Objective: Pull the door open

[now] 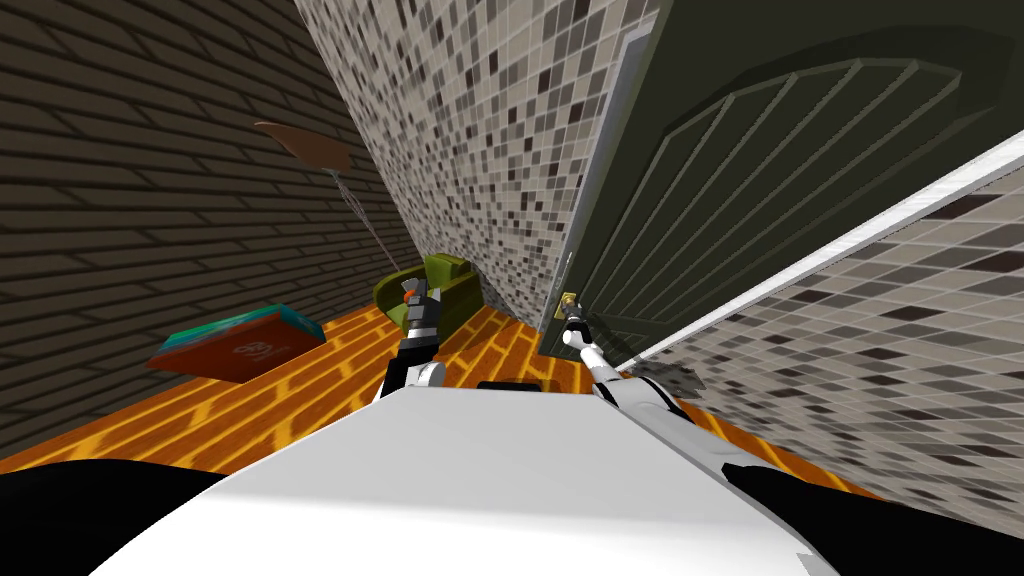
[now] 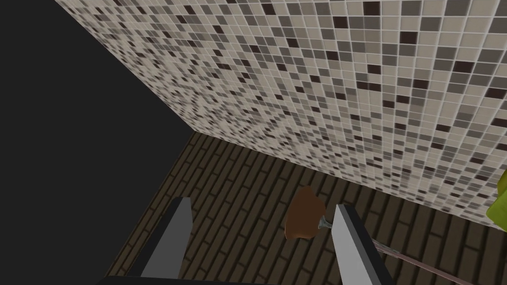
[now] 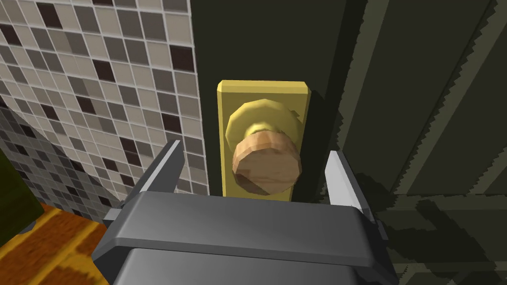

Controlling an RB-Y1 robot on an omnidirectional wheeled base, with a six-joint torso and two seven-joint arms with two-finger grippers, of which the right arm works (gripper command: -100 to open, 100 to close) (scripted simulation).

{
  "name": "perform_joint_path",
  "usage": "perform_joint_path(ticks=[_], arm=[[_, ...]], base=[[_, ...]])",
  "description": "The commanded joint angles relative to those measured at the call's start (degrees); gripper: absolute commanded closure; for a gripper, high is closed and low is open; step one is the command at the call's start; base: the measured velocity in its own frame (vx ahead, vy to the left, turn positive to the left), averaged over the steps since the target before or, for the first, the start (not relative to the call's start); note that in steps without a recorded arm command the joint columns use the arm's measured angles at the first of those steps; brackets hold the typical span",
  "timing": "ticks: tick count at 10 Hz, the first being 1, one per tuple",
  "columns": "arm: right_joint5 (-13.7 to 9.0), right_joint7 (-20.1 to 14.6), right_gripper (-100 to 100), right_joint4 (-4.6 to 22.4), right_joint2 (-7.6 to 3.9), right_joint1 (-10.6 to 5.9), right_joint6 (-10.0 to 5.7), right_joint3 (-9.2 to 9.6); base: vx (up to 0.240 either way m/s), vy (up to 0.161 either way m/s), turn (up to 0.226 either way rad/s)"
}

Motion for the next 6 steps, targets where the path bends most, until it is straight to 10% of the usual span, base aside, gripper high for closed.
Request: perform_joint_path(ticks=[1, 2, 3, 6], arm=[[-0.01, -0.01, -100, 0.00, -0.01, 0.19, -0.34, -0.05], [-0.03, 0.08, -100, -0.24, 0.02, 0.26, -0.13, -0.10], [-0.03, 0.08, 100, -0.24, 0.02, 0.26, -0.13, -0.10], [-0.03, 0.08, 100, -0.24, 0.02, 0.26, -0.13, -0.10]], base=[[0.173, -0.051, 0.021], [0.081, -0.022, 0.007], [-0.005, -0.002, -0.020], [-0.023, 0.001, 0.001]])
